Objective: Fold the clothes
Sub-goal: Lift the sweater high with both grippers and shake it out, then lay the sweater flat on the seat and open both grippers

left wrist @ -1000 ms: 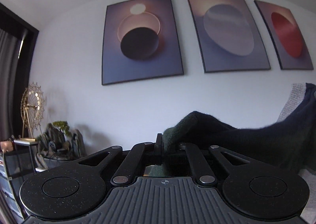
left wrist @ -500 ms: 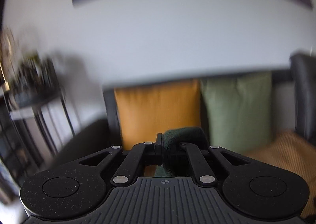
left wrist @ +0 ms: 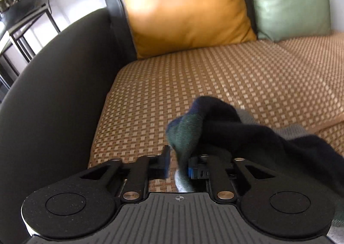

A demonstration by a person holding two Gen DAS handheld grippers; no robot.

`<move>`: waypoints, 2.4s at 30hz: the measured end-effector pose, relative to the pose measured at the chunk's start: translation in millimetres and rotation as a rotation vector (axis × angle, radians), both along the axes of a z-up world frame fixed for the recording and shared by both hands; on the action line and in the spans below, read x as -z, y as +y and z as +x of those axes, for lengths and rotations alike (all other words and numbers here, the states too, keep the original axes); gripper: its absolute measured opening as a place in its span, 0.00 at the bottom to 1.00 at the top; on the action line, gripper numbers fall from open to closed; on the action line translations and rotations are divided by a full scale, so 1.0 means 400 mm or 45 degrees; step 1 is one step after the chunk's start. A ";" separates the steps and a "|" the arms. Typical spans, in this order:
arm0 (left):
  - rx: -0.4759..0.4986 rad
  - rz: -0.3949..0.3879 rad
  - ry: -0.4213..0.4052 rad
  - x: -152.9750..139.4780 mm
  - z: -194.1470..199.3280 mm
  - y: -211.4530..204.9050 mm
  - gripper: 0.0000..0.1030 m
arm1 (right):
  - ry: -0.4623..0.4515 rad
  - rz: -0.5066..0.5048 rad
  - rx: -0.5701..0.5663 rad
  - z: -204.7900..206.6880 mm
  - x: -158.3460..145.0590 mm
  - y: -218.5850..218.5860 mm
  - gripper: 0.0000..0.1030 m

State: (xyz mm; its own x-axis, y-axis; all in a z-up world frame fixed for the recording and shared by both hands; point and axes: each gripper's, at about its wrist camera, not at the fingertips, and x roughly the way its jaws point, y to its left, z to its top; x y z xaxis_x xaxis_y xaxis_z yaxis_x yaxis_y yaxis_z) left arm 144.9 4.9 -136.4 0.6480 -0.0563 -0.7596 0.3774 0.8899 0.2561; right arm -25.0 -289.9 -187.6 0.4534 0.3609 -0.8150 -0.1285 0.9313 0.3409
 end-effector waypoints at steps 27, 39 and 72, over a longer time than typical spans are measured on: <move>0.099 -0.123 -0.159 -0.151 -0.011 -0.031 0.06 | -0.315 0.011 0.116 0.085 -0.148 -0.022 0.04; 0.114 -0.191 -0.529 -0.423 0.188 -0.278 0.06 | -0.846 -0.377 0.293 0.256 -0.578 -0.167 0.04; 0.391 0.032 0.028 0.054 -0.224 -0.135 0.66 | -0.389 -0.233 0.389 -0.114 -0.091 -0.266 0.70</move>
